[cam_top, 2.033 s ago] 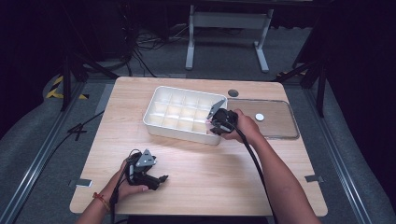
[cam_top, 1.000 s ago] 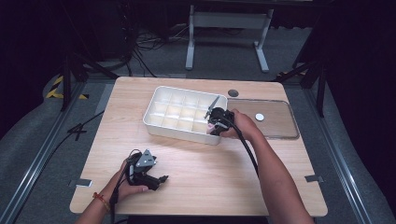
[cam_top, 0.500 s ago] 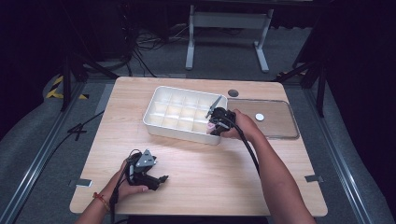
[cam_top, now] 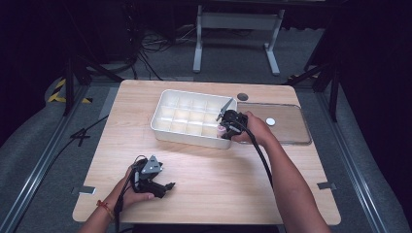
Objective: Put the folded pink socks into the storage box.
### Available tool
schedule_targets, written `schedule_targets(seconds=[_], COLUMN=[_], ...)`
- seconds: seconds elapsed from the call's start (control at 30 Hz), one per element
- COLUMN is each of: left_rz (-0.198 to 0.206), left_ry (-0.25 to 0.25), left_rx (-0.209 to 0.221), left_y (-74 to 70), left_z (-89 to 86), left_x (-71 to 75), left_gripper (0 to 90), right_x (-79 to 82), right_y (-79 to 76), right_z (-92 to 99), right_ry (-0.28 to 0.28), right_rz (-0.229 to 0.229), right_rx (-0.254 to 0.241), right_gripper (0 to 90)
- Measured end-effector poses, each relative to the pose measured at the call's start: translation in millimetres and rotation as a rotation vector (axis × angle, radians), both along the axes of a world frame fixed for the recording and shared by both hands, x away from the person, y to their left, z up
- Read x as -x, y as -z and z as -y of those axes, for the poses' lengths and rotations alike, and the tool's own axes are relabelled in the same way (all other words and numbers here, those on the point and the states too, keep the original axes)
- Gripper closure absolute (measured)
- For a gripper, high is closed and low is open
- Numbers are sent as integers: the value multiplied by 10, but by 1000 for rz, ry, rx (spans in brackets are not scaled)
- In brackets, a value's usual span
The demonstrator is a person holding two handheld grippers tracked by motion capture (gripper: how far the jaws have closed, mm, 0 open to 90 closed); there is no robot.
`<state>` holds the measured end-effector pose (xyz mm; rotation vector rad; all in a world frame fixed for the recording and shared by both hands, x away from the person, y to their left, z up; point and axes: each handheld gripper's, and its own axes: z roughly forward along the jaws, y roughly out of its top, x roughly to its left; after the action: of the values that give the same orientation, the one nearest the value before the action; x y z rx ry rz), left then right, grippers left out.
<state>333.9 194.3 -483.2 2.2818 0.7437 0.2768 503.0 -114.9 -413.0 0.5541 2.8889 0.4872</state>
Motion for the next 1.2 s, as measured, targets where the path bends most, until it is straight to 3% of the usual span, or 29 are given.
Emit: schedule_targets(seconds=[0.4, 0.77, 1.2], left_rz=[-2, -1, -1], left_ry=[-2, -1, 1], left_rx=[3, 2, -2], left_y=[2, 2, 1], left_z=[2, 1, -1], left_x=[1, 0, -1], left_gripper=[131, 131, 131], right_x=[21, 85, 207], right_y=[-81, -171, -288], right_z=[58, 151, 206], right_ry=[16, 50, 67], right_rz=[24, 36, 108], right_rx=[-42, -148, -208], right_gripper=[623, 593, 518])
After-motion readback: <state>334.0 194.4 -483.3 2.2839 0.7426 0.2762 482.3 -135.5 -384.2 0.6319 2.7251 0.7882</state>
